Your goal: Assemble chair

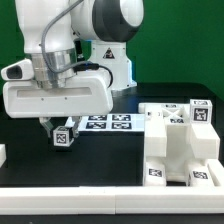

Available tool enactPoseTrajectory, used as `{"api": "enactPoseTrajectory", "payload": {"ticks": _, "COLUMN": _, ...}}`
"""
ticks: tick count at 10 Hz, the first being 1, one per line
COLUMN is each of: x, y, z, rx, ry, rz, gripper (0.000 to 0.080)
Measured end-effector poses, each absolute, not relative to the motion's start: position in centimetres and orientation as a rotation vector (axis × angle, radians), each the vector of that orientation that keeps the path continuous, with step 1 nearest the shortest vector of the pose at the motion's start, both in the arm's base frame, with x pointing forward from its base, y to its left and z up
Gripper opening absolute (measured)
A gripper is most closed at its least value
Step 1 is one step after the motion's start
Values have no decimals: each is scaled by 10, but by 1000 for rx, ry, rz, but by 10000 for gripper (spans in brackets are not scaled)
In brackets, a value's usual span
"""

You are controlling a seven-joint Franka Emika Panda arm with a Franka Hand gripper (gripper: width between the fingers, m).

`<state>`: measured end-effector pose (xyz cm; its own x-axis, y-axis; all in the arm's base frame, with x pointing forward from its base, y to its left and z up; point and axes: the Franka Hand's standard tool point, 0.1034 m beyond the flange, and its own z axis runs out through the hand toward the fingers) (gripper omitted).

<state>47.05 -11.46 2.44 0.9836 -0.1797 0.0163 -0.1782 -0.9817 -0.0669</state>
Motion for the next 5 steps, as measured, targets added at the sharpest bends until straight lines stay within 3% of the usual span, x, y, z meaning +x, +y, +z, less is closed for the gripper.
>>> {"api": "enactPoseTrajectory", "payload": {"ticks": 5, "x": 469, "y": -120, "z": 23, "rx": -3093, "ry": -42, "rz": -24, "gripper": 282}}
